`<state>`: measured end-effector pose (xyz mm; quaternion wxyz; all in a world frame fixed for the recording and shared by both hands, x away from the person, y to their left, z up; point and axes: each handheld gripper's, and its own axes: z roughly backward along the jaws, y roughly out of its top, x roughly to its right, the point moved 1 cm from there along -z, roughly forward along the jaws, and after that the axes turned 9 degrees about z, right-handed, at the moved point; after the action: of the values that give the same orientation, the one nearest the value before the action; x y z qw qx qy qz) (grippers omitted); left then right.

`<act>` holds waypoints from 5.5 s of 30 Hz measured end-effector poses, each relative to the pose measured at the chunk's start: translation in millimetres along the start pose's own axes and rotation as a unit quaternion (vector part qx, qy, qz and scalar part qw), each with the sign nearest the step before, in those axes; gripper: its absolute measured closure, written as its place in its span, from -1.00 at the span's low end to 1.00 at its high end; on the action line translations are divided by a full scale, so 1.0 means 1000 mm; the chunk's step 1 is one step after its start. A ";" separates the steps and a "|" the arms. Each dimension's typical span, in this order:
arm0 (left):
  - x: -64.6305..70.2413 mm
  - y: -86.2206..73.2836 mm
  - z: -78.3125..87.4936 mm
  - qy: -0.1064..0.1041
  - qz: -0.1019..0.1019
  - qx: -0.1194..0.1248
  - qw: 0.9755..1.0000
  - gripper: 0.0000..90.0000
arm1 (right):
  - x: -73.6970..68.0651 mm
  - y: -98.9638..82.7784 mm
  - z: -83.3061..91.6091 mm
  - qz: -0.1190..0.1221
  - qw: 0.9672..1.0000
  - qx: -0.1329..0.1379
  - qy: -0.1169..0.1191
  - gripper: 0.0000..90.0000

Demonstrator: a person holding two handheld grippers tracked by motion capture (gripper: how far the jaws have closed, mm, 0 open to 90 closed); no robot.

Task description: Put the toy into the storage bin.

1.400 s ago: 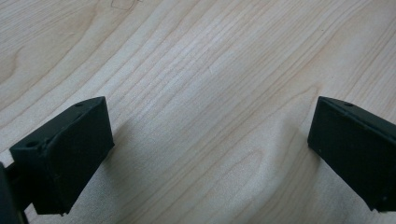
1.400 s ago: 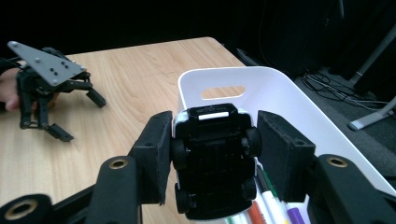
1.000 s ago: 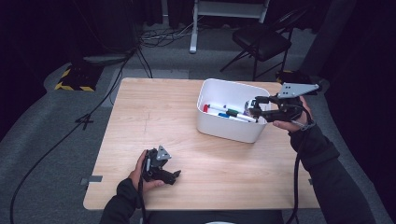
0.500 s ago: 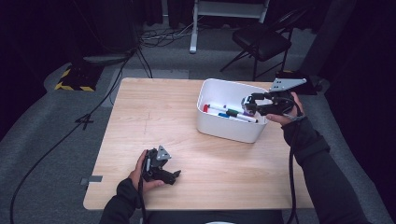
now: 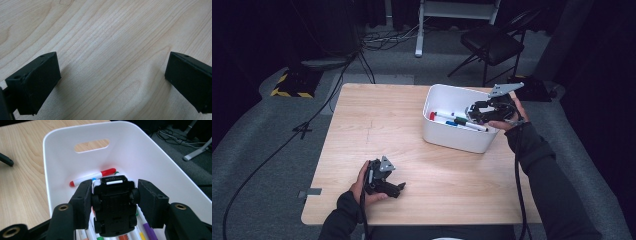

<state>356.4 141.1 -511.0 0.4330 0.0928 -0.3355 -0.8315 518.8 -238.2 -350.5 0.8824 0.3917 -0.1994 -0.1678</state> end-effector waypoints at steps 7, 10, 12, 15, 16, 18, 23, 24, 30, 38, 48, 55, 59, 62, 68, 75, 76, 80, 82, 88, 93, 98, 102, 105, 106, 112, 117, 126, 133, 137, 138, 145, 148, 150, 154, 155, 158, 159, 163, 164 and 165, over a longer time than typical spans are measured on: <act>0.000 0.000 0.000 0.000 0.000 0.000 1.000 -0.99 | 0.002 -0.006 -0.011 0.000 1.000 -0.028 0.004 0.06; 0.000 0.000 0.000 -0.001 0.001 0.000 1.000 -1.00 | 0.003 -0.009 -0.013 0.008 0.999 -0.047 0.006 0.06; 0.000 0.000 0.000 0.000 0.000 0.000 1.000 -1.00 | 0.002 -0.011 -0.015 0.012 0.998 -0.062 0.011 0.06; -0.001 0.000 0.000 0.003 -0.004 0.002 1.000 -1.00 | 0.001 -0.014 -0.015 0.019 0.996 -0.089 0.017 0.06; 0.000 0.000 0.000 0.000 0.000 0.000 1.000 -1.00 | 0.001 -0.015 -0.015 0.022 0.995 -0.095 0.017 0.06; 0.000 0.000 0.000 0.000 0.000 0.001 1.000 -0.99 | 0.002 -0.016 -0.014 0.028 0.994 -0.105 0.023 0.06; 0.000 0.000 0.000 -0.001 0.001 0.000 1.000 -1.00 | 0.002 -0.017 -0.008 0.035 0.991 -0.125 0.023 0.06; 0.000 0.000 0.000 0.000 0.000 0.000 1.000 -1.00 | 0.003 -0.018 -0.007 0.036 0.991 -0.130 0.023 0.06; -0.001 0.000 0.000 0.003 -0.003 0.002 1.000 -1.00 | 0.005 -0.020 -0.004 0.041 0.989 -0.137 0.026 0.05; 0.000 0.000 0.000 0.000 0.000 0.000 1.000 -1.00 | 0.007 -0.024 0.005 0.033 0.990 -0.138 0.022 0.05; 0.000 0.000 0.000 -0.001 0.001 0.000 1.000 -1.00 | 0.005 -0.027 0.008 0.038 0.990 -0.136 0.022 0.05; 0.000 0.000 0.000 0.000 0.000 0.000 1.000 -1.00 | 0.005 -0.028 0.008 0.041 0.989 -0.143 0.025 0.04; 0.000 0.000 0.000 -0.002 0.002 0.000 1.000 -1.00 | 0.005 -0.029 0.008 0.036 0.989 -0.139 0.028 0.03; 0.000 0.000 0.000 0.000 0.000 0.000 1.000 -1.00 | 0.004 -0.029 0.011 0.027 0.991 -0.131 0.023 -0.05; 0.000 0.000 0.000 -0.002 0.003 0.000 1.000 -1.00 | 0.004 -0.028 0.015 0.027 0.992 -0.119 0.018 -0.05; 0.000 0.000 0.000 0.001 -0.001 0.001 1.000 -1.00 | 0.002 -0.029 0.015 0.027 0.995 -0.100 0.002 -0.19; 0.000 0.000 0.000 0.001 -0.001 0.001 1.000 -1.00 | 0.002 -0.029 0.015 0.027 0.995 -0.100 0.002 -0.19; -0.001 0.000 0.000 0.004 -0.003 0.001 1.000 -1.00 | -0.001 -0.030 0.013 0.025 0.997 -0.076 -0.005 -0.29; 0.000 0.000 0.000 0.003 -0.003 0.001 1.000 -1.00 | -0.002 -0.030 0.013 0.016 0.997 -0.078 -0.015 -0.39; 0.000 0.000 0.000 0.000 0.000 0.000 1.000 -1.00 | -0.009 -0.030 0.014 0.001 0.997 -0.063 -0.044 -0.49; -0.001 0.000 0.000 0.003 -0.003 0.001 1.000 -1.00 | -0.012 -0.032 0.021 -0.001 0.998 -0.043 -0.052 -0.52; 0.000 0.000 0.000 0.000 0.000 0.000 1.000 -1.00 | -0.017 -0.032 0.029 -0.002 0.998 -0.018 -0.063 -0.53; 0.000 0.000 0.000 -0.002 0.002 0.000 1.000 -1.00 | -0.023 -0.034 0.038 -0.004 0.998 0.006 -0.068 -0.55; 0.000 0.000 0.000 -0.002 0.002 0.000 1.000 -0.99 | -0.028 -0.036 0.043 0.000 0.997 0.019 -0.071 -0.54; 0.000 0.000 0.000 0.000 0.000 0.000 1.000 -1.00 | -0.029 -0.037 0.046 -0.003 0.997 0.018 -0.073 -0.54; 0.000 0.000 0.000 0.002 -0.002 0.002 1.000 -1.00 | -0.036 -0.043 0.056 -0.004 0.997 0.034 -0.075 -0.54; 0.000 0.000 0.000 -0.001 0.001 0.000 1.000 -1.00 | -0.040 -0.048 0.062 -0.002 0.996 0.044 -0.074 -0.54; 0.000 0.000 0.000 0.000 0.000 0.000 1.000 -1.00 | -0.055 -0.060 0.070 0.003 0.995 0.056 -0.077 -0.52; 0.000 0.000 0.000 0.000 0.000 0.000 1.000 -1.00 | -0.066 -0.072 0.073 0.013 0.995 0.056 -0.083 -0.52; 0.000 0.000 0.000 0.000 0.000 0.000 1.000 -1.00 | -0.073 -0.078 0.072 0.021 0.995 0.047 -0.086 -0.52; 0.000 0.000 0.000 0.000 0.000 0.000 1.000 -1.00 | -0.074 -0.079 0.073 0.023 0.995 0.048 -0.084 -0.52; 0.000 0.000 0.000 -0.001 0.001 0.000 1.000 -1.00 | -0.082 -0.089 0.072 0.025 0.995 0.047 -0.085 -0.52; 0.000 0.000 0.000 0.002 -0.001 0.001 1.000 -1.00 | -0.086 -0.093 0.072 0.022 0.996 0.046 -0.078 -0.52; 0.000 0.000 0.000 -0.002 0.003 0.000 1.000 -1.00 | -0.087 -0.096 0.072 0.026 0.995 0.046 -0.079 -0.52; 0.000 0.000 0.000 0.000 0.000 0.000 1.000 -1.00 | -0.090 -0.103 0.071 0.024 0.996 0.039 -0.077 -0.52; 0.000 0.000 0.000 0.000 0.000 0.000 1.000 -1.00 | -0.090 -0.103 0.071 0.024 0.996 0.039 -0.077 -0.52; 0.000 0.000 0.000 0.000 0.000 0.000 1.000 -1.00 | -0.092 -0.111 0.068 0.027 0.996 0.034 -0.077 -0.52; 0.000 0.000 0.000 0.000 0.000 0.000 1.000 -1.00 | -0.092 -0.113 0.068 0.026 0.997 0.033 -0.072 -0.52; 0.000 0.000 0.000 -0.001 0.002 0.000 1.000 -1.00 | -0.094 -0.121 0.065 0.025 0.997 0.024 -0.070 -0.52; 0.000 0.000 0.000 0.000 0.000 0.000 1.000 -1.00 | -0.095 -0.122 0.064 0.024 0.997 0.021 -0.072 -0.52; 0.000 0.000 0.000 0.000 0.000 0.000 1.000 -1.00 | -0.095 -0.122 0.064 0.024 0.997 0.021 -0.072 -0.52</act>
<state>356.4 141.1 -511.0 0.4330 0.0927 -0.3355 -0.8315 388.8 -313.0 -424.5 0.8614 0.3919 -0.2749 -0.1699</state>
